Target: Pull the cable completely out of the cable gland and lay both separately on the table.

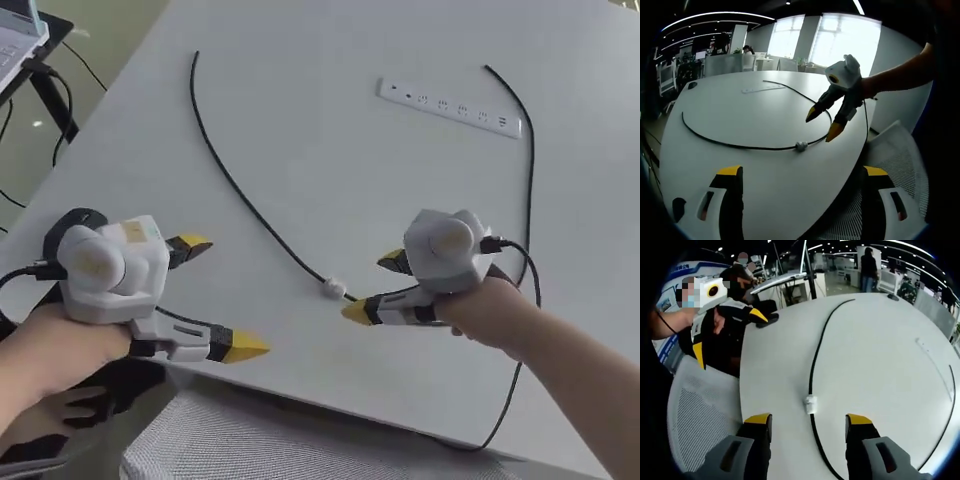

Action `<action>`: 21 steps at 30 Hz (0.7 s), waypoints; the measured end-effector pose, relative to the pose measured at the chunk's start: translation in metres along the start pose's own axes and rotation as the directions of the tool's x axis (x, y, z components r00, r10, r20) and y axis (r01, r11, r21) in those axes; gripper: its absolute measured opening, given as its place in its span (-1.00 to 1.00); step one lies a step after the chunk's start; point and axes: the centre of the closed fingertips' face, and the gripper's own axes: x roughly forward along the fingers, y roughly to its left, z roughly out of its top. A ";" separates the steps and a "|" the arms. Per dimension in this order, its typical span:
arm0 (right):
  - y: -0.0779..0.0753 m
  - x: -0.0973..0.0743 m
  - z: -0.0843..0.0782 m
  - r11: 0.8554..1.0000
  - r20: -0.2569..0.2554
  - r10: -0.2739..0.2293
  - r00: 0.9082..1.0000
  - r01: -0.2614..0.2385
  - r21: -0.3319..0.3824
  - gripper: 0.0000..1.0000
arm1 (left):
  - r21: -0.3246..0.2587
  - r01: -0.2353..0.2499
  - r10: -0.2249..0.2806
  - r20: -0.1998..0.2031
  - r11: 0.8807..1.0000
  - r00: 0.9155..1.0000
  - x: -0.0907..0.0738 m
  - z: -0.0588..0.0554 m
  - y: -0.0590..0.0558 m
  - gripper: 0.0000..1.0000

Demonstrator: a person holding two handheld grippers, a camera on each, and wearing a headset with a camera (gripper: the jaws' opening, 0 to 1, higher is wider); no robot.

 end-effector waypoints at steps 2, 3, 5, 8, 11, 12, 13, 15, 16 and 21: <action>-0.002 0.004 -0.001 1.000 -0.014 0.003 1.000 -0.003 -0.005 0.12 | -0.007 -0.001 0.001 0.002 1.000 1.000 0.000 -0.001 0.000 0.96; -0.002 0.005 -0.001 1.000 -0.018 0.004 1.000 -0.004 -0.006 0.08 | -0.012 0.000 0.000 0.006 1.000 1.000 0.000 -0.001 0.000 0.96; -0.001 0.008 0.001 1.000 -0.021 0.018 1.000 -0.018 0.000 0.00 | -0.019 0.002 -0.001 0.003 1.000 1.000 0.001 -0.004 0.000 0.96; -0.001 0.014 0.000 1.000 -0.037 0.025 0.999 -0.025 -0.006 -0.06 | -0.011 0.002 -0.003 -0.011 1.000 1.000 0.001 -0.008 0.000 0.95; -0.002 0.018 -0.003 1.000 -0.055 0.028 0.998 -0.029 -0.010 -0.13 | -0.013 -0.002 0.002 -0.011 1.000 1.000 0.000 -0.009 0.001 0.95; -0.001 0.020 -0.004 0.999 -0.062 0.030 0.998 -0.031 -0.013 -0.15 | -0.018 -0.004 0.004 -0.006 1.000 1.000 0.000 -0.008 0.002 0.95; -0.001 0.021 -0.003 0.999 -0.063 0.030 0.998 -0.031 -0.015 -0.18 | -0.021 -0.004 0.004 -0.005 1.000 1.000 0.000 -0.008 0.002 0.94; -0.001 0.023 -0.003 0.999 -0.071 0.030 0.997 -0.032 -0.023 -0.28 | -0.019 -0.001 0.001 -0.009 1.000 1.000 0.000 -0.009 0.001 0.94; -0.001 0.024 -0.003 0.999 -0.074 0.029 0.997 -0.031 -0.026 -0.31 | -0.015 0.000 0.000 -0.012 1.000 1.000 0.000 -0.010 0.001 0.94; -0.002 0.031 -0.005 0.999 -0.089 0.032 0.996 -0.035 -0.027 -0.38 | -0.019 -0.004 0.003 -0.012 1.000 1.000 0.002 -0.011 0.001 0.94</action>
